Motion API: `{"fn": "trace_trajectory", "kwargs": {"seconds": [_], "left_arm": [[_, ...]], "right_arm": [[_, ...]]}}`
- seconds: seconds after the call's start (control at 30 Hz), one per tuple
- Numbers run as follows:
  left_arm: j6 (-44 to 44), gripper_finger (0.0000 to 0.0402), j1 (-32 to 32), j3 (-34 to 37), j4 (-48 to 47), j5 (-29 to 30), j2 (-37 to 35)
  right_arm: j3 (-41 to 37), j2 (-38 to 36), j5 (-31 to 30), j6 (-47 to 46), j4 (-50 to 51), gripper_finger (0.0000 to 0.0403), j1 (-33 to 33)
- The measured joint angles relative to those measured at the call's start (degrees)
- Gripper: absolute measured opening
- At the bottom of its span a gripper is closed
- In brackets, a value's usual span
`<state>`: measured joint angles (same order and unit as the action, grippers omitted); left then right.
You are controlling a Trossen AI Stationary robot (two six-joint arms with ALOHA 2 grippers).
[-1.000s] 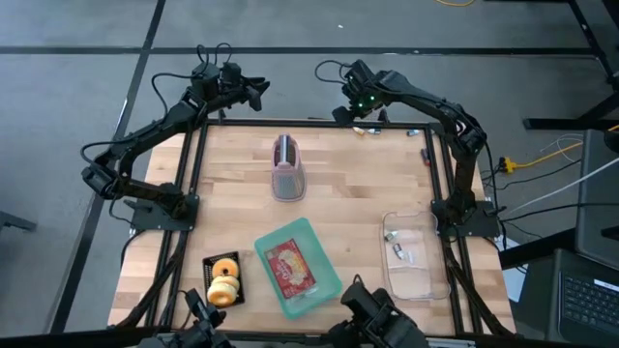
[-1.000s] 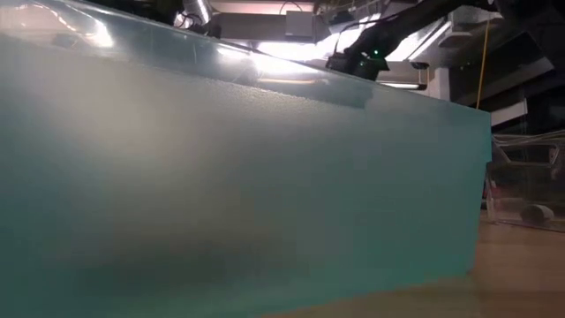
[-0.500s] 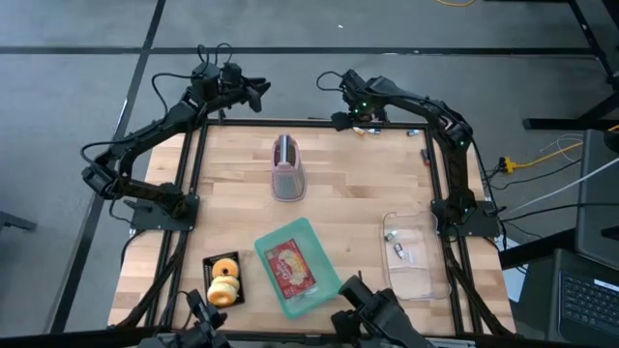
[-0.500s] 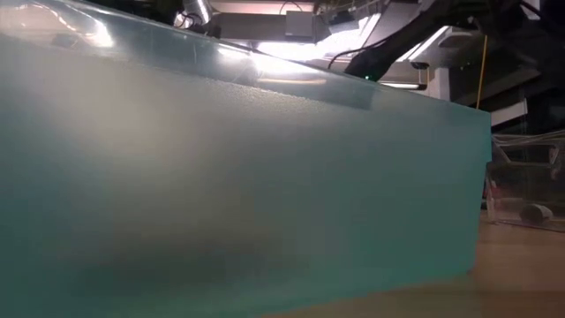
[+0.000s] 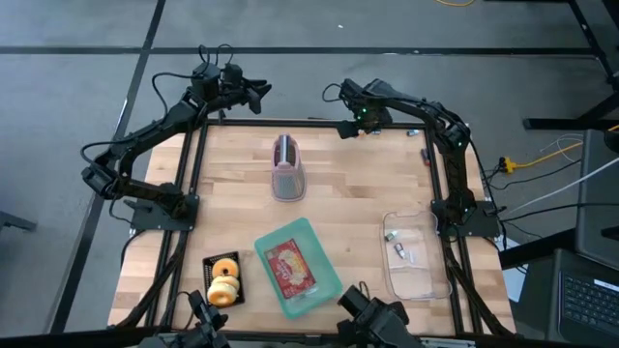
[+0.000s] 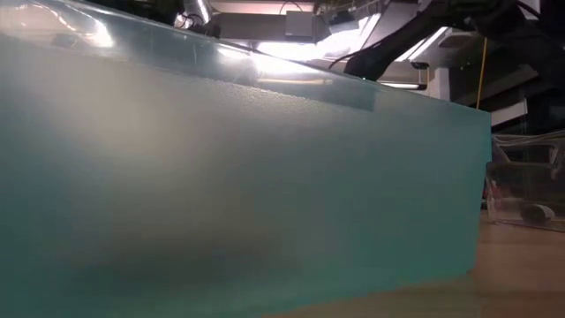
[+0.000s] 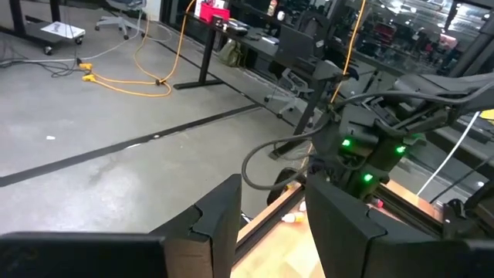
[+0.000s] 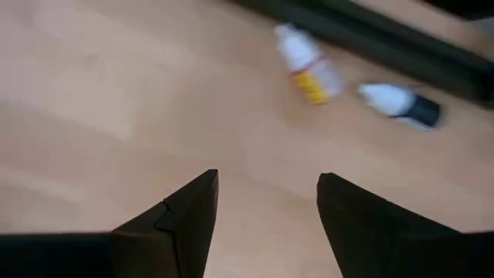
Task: Pick & Place Food Item
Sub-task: Put the yellow food coloring bottle into the transparent bin
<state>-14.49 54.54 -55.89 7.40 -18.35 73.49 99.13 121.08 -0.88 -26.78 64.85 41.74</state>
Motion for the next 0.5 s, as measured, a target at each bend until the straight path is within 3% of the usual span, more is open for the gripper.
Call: {"fn": "trace_trajectory", "kwargs": {"seconds": [0.5], "left_arm": [[1.2,0.0141,0.0,0.0,0.0,0.0,0.0]], "right_arm": [[0.0,2.8,1.6,-0.2,-3.5,0.0220,3.2]]}}
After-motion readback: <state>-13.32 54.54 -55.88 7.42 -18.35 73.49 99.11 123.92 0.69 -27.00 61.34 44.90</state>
